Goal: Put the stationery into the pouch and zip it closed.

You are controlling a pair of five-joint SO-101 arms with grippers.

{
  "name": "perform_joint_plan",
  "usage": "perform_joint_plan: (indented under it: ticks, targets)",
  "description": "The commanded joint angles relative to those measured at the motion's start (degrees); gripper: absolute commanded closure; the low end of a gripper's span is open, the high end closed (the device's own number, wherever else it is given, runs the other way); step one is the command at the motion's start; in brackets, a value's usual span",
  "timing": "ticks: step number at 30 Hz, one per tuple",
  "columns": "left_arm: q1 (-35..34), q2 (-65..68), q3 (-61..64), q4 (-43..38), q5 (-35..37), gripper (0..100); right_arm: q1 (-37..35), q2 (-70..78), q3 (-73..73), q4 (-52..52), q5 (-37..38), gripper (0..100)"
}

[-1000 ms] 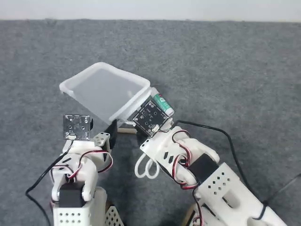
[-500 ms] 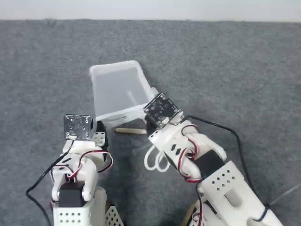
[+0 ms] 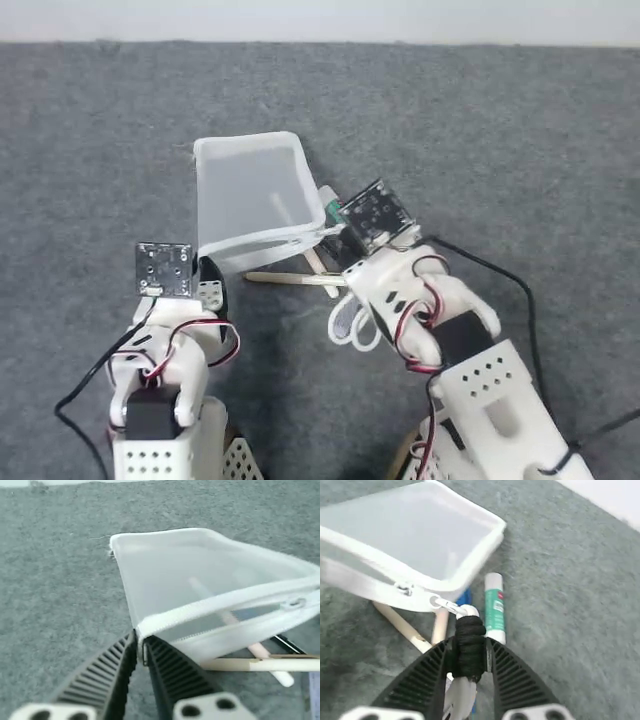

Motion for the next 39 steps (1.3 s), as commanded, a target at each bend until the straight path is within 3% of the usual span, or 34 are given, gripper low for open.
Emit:
perform_joint_plan:
  ticks: [1, 9, 14, 16, 23, 30, 39]
  targets:
    - [-0.6, -1.1, -2.2, -1.7, -0.4, 98, 3.2, -2.7, -0.9, 0.7, 0.7, 99.3]
    - [-0.6, -1.1, -2.2, -1.7, -0.4, 96, 3.7, -2.9, -0.9, 0.7, 0.7, 99.3]
    - [-0.6, -1.1, -1.1, -1.5, 0.1, 77, 3.4, -9.0, -1.1, 4.2, 0.6, 99.3]
    - [-0.5, -1.1, 0.2, -2.0, 0.1, 75, 2.1, -13.0, -1.0, 6.3, 0.6, 99.3]
    - [-0.1, -1.1, 2.5, -5.6, -0.3, 75, -4.4, -24.5, -1.0, 13.3, 0.4, 99.3]
    - [-0.4, -1.1, 3.2, -6.9, -0.3, 75, -4.7, -29.3, -1.0, 16.0, 0.6, 99.3]
    - [-0.1, -1.1, 2.8, -8.1, -0.4, 97, -4.7, -29.2, -0.9, 15.9, 0.3, 99.2]
